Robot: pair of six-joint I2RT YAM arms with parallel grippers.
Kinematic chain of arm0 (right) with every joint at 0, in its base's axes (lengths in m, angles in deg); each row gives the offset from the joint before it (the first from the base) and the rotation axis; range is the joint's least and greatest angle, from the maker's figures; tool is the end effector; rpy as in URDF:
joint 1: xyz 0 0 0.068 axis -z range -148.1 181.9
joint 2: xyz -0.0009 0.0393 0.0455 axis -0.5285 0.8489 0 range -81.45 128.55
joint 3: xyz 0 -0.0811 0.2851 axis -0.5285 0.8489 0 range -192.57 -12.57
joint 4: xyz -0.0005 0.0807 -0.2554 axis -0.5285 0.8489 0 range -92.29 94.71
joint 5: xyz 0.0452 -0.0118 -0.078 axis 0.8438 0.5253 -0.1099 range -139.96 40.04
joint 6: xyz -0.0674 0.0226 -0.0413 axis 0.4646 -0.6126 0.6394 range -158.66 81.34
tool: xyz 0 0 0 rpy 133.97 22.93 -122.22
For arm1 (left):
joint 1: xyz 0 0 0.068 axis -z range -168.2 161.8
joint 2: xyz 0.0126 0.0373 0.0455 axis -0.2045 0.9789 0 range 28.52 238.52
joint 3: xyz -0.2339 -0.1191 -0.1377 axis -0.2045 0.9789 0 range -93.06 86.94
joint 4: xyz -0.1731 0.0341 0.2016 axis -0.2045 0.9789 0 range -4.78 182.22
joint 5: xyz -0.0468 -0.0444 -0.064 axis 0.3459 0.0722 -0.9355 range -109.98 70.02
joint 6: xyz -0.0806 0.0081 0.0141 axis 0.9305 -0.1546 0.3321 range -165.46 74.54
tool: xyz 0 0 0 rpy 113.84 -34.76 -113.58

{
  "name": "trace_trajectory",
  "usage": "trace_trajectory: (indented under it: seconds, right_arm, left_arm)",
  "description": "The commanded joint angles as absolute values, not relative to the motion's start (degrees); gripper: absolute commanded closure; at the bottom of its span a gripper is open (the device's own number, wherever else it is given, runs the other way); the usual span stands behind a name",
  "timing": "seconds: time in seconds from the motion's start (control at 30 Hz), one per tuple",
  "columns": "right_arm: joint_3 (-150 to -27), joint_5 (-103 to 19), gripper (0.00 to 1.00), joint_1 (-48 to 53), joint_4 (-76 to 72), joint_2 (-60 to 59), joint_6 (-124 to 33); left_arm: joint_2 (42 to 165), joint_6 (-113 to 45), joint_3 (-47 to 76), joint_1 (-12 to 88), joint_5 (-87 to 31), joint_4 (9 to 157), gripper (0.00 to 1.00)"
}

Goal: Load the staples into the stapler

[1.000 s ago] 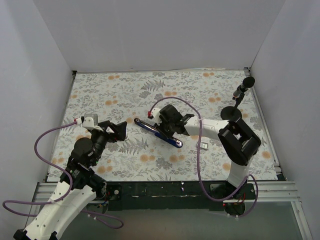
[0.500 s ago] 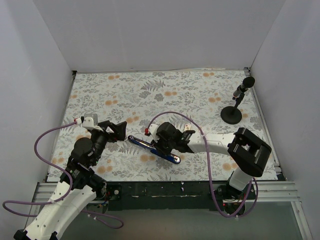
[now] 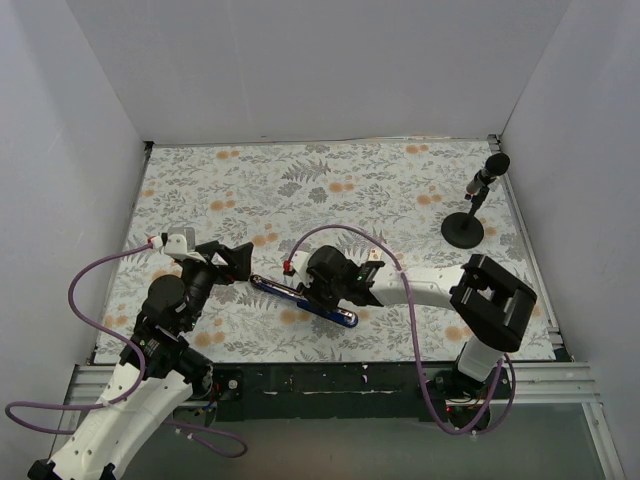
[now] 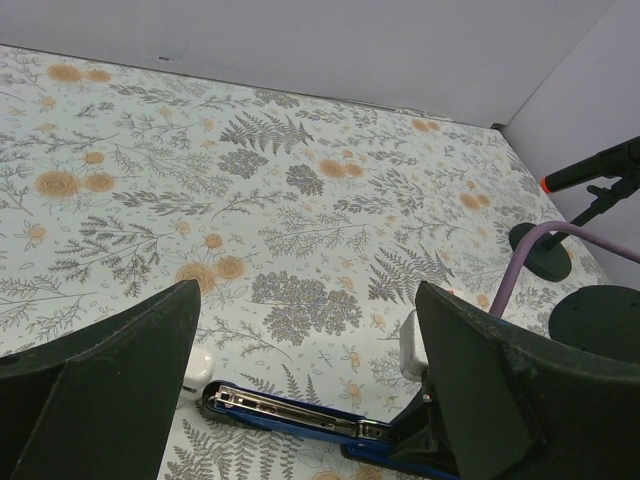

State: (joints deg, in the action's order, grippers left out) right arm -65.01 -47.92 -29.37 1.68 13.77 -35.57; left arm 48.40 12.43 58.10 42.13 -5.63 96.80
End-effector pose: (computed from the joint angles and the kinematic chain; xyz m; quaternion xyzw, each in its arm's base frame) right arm 0.1765 0.3270 0.1677 -0.5006 0.7831 0.1936 0.3139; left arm 0.1224 -0.0510 0.3035 -0.2547 0.6762 -0.4122 0.5550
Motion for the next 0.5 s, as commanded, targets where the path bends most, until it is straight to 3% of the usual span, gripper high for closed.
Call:
trace_trajectory:
  seconds: [0.0,0.2,0.47]
  right_arm:
    - [-70.1,-46.1,0.78,-30.2,1.3,17.5,-34.5]
    - [-74.5,-44.7,0.78,-30.2,2.0,21.2,-31.7]
    - [-71.6,-41.3,0.78,-30.4,3.4,18.7,-30.1]
  left_arm:
    - [48.6,11.8,57.9,41.6,-5.6,96.7,0.10]
    - [48.6,11.8,58.0,41.5,-5.5,96.7,0.10]
    - [48.8,11.8,58.0,41.4,-5.7,96.4,0.10]
